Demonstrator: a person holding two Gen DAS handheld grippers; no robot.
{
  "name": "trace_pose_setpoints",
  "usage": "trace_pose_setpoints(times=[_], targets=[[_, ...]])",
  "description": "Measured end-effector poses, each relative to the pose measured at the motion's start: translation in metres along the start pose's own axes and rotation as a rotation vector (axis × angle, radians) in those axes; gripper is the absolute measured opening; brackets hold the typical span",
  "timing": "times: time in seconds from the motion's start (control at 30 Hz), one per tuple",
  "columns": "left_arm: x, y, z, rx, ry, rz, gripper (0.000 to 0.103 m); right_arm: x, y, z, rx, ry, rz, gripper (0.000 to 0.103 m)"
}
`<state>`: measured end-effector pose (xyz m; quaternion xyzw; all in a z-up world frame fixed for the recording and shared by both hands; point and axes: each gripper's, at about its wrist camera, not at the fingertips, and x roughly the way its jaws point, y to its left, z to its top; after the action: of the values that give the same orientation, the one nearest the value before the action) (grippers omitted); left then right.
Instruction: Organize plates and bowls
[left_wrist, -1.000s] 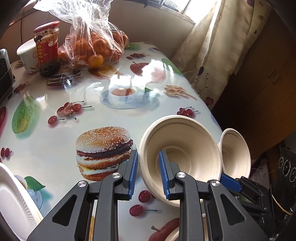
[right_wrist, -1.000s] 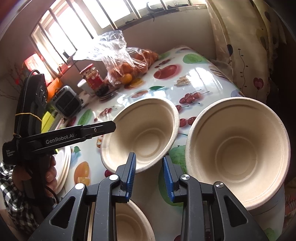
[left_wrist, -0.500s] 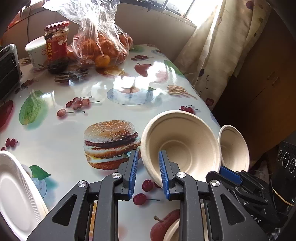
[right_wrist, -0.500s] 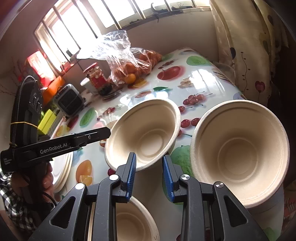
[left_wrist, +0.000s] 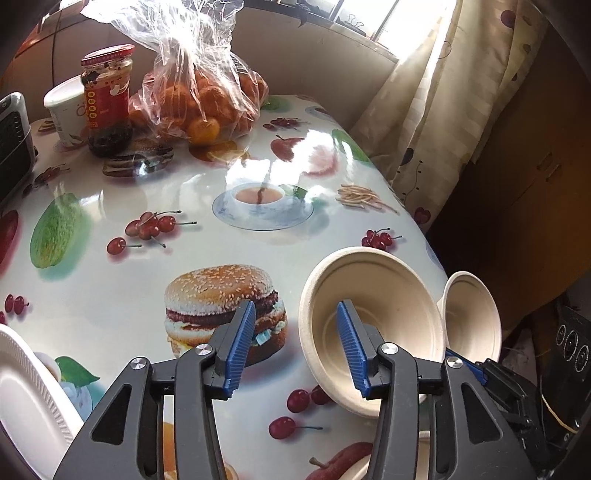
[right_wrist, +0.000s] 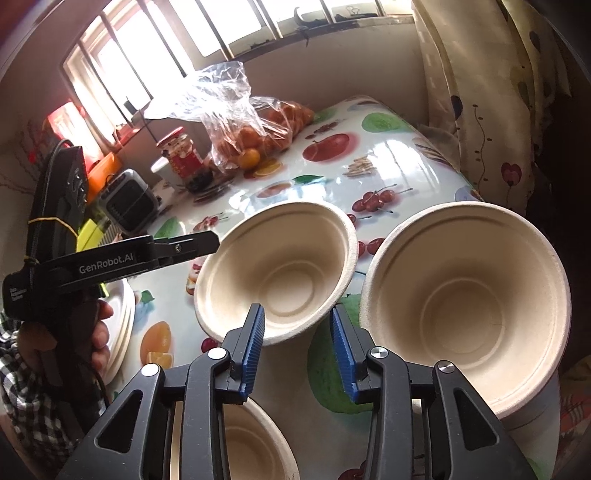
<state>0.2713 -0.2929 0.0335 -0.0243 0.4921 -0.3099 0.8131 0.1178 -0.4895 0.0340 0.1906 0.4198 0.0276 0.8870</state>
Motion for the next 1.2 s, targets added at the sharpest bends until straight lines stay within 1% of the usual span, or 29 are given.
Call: trace_pose_setpoints(times=[0.03,0.2,0.3,0.37,0.4,0.43,0.5,0.57,0.63,0.8,1.2], targets=[[0.002,-0.001,0.001,0.002,0.005,-0.004,0.053,0.001,0.0,0.0,-0.003,0.0,-0.002,0.038],[0.012,-0.006,0.005,0.035,0.021,-0.002,0.053,0.002,0.0,0.002,-0.008,0.001,-0.013,0.038],[0.016,-0.005,0.006,0.015,0.039,-0.033,0.053,0.004,0.0,0.002,-0.008,0.004,-0.016,0.038],[0.016,-0.006,0.005,0.023,0.034,-0.017,0.053,0.005,0.0,0.003,-0.006,0.004,-0.022,0.038],[0.015,-0.006,0.005,0.022,0.029,-0.016,0.052,0.005,0.0,0.003,-0.004,0.002,-0.022,0.038],[0.015,-0.006,0.005,0.023,0.029,-0.02,0.045,0.005,0.0,0.003,-0.002,0.0,-0.022,0.038],[0.014,-0.006,0.005,0.024,0.029,-0.021,0.037,0.005,0.0,0.003,-0.003,0.0,-0.021,0.038],[0.014,-0.007,0.005,0.027,0.026,-0.024,0.037,0.005,0.0,0.003,-0.004,-0.001,-0.021,0.038],[0.013,-0.007,0.005,0.03,0.026,-0.029,0.029,0.005,0.0,0.003,-0.004,-0.004,-0.02,0.038],[0.013,-0.008,0.004,0.031,0.026,-0.03,0.026,0.004,0.002,0.004,-0.009,-0.007,-0.023,0.038],[0.005,-0.008,-0.001,0.031,0.011,-0.038,0.026,0.001,0.002,0.005,-0.008,-0.021,-0.03,0.038]])
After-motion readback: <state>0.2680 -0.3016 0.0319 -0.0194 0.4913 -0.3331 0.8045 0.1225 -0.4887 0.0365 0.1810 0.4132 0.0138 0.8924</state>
